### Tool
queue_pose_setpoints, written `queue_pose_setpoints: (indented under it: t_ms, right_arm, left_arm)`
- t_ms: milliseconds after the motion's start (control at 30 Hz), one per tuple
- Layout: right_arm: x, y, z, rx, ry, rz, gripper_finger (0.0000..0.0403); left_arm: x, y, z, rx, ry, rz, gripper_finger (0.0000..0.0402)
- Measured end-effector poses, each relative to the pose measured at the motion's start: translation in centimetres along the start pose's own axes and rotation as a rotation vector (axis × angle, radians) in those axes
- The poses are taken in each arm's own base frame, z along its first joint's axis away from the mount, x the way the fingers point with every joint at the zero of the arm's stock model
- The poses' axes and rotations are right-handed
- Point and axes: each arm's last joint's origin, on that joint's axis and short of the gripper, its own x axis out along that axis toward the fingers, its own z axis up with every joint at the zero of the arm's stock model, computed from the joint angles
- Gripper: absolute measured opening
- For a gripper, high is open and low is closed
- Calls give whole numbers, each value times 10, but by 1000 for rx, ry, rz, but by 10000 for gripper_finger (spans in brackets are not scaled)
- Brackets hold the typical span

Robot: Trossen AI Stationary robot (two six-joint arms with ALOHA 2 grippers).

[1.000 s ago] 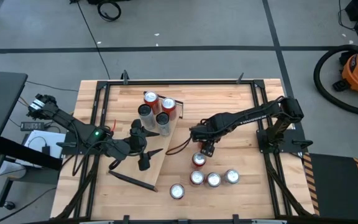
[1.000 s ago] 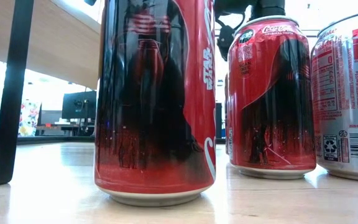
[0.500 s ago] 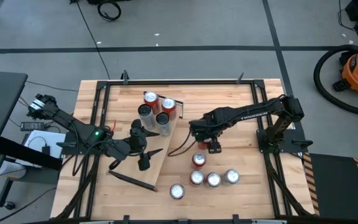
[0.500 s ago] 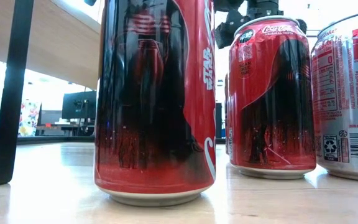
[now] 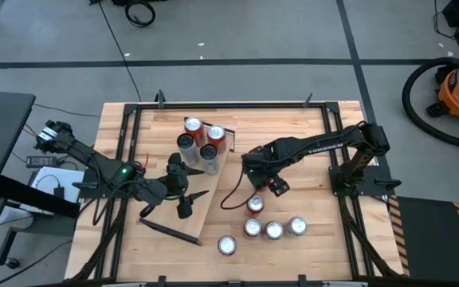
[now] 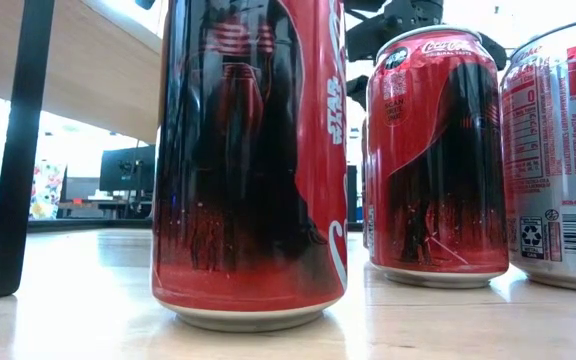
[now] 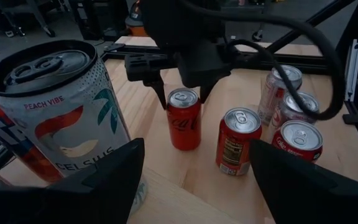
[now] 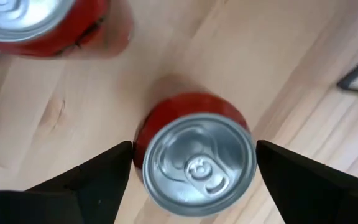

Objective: Place canned beverage on shelf
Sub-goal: Put the top red soda can on the shelf

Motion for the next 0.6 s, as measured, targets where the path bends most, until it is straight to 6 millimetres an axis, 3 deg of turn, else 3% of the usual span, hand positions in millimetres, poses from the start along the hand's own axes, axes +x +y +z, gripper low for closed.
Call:
queue_pose_setpoints:
  t_ms: [233,600]
  right_arm:
    - [0,-1,2,-91,-16,-11,349]
    - [0,2,3,233,-19,-9,348]
  left_arm:
    - [0,0,0,1,1,0,302]
    - [0,0,-1,-1,9,3,302]
